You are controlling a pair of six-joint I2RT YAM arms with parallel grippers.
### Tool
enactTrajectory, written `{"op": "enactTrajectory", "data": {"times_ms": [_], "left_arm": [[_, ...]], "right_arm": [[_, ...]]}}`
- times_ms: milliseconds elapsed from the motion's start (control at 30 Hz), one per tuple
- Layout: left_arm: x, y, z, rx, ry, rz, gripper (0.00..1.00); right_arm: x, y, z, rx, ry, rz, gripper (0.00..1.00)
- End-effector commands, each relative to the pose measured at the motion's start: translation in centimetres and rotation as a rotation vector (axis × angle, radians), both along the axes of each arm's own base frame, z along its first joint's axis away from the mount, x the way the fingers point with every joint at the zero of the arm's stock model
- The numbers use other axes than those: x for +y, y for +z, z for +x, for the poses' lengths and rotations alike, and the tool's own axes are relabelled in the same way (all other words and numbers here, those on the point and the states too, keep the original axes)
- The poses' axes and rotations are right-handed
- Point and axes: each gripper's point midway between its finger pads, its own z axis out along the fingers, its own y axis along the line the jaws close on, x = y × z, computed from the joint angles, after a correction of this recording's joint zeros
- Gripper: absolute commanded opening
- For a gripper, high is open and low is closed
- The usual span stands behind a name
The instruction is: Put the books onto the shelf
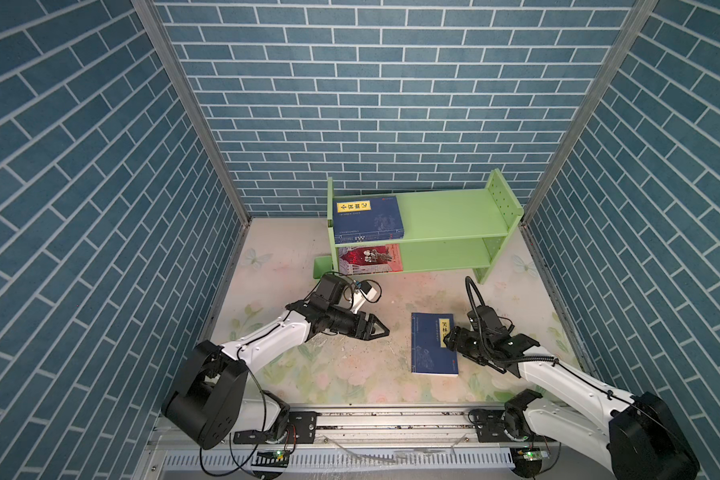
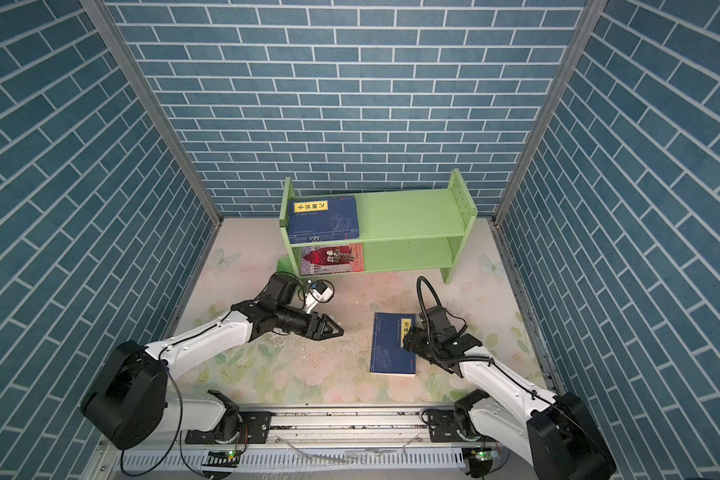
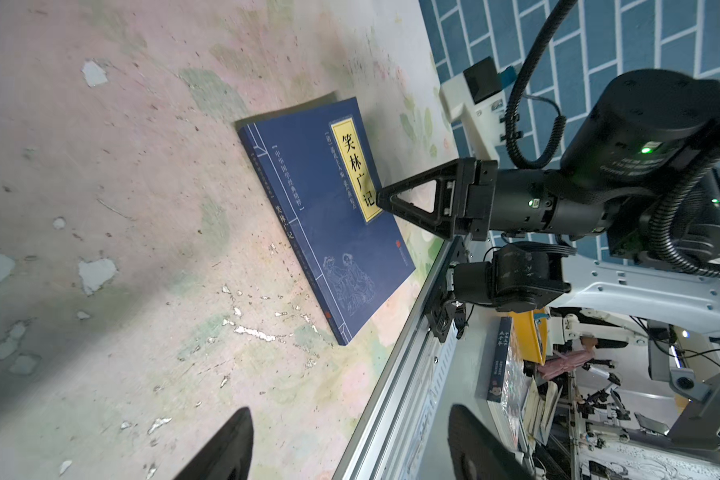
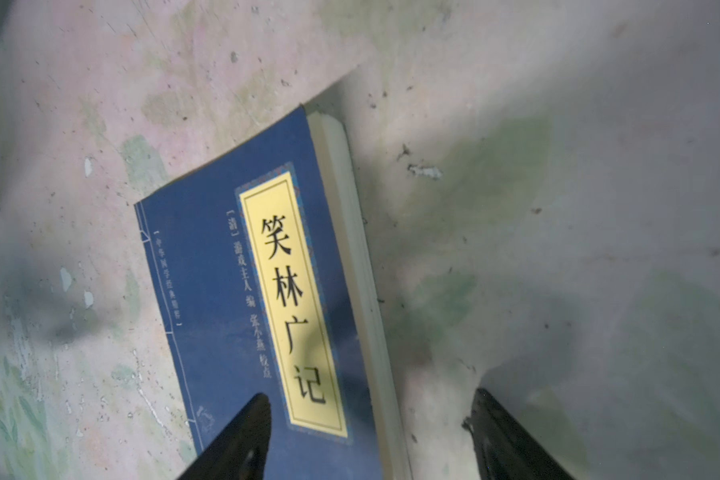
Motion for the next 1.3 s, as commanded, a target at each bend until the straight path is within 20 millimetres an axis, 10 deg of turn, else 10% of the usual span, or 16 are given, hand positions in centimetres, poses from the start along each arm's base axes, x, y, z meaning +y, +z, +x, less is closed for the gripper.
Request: {"op": "enactTrajectory", "data": {"times_ms": [0, 333, 833, 1267], "left_arm": [[-1.3, -0.4, 0.6, -0.012, -0.035, 0.01, 0.74], [-4.0, -3.2, 0.9, 0.064, -0.03, 0.027, 0.72], [-2.6, -8.1, -0.2, 0.142, 0.017, 0.126, 0.76], [-2.6, -9.2, -1.0, 0.155, -0.017, 0.143, 0.76]], "right_arm": [[-0.3, -0.3, 0.3, -0.025, -0.014, 0.001, 0.76], [2.8, -0.4, 0.5, -0.012, 0.143, 0.11, 0.69], [7.7, 1.3, -0.5, -0.03, 0.327, 0.324, 0.54], [6.9, -1.3, -1.9, 0.056, 0.291, 0.252, 0.52]]}}
